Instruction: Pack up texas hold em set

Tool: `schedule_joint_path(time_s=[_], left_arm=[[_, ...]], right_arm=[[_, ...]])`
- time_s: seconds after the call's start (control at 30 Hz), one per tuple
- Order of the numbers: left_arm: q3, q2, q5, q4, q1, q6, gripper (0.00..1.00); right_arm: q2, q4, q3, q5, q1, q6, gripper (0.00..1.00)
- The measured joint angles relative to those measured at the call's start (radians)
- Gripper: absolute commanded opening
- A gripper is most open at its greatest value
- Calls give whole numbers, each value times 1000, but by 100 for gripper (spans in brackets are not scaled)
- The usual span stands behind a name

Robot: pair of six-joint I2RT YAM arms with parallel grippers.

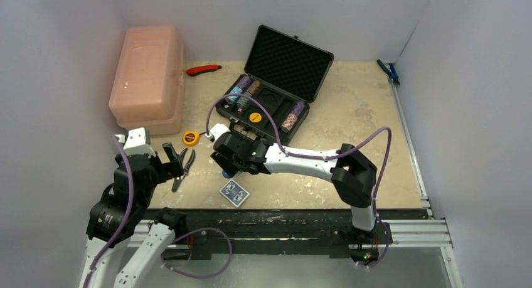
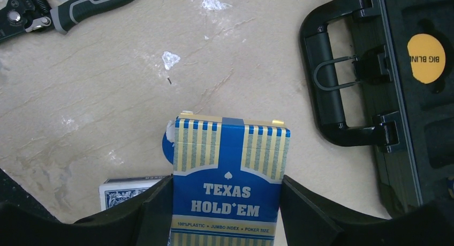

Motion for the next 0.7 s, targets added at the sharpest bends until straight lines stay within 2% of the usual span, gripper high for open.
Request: schedule_joint_path(time_s=[0.43, 0.7], left_arm=[[-6, 16, 80, 66, 0, 4, 100], [-34, 14, 173, 116, 0, 3, 100]], right_arm=[[-26, 148, -10, -27, -80, -226, 0], [-49, 280, -24, -48, -150, -296, 0]])
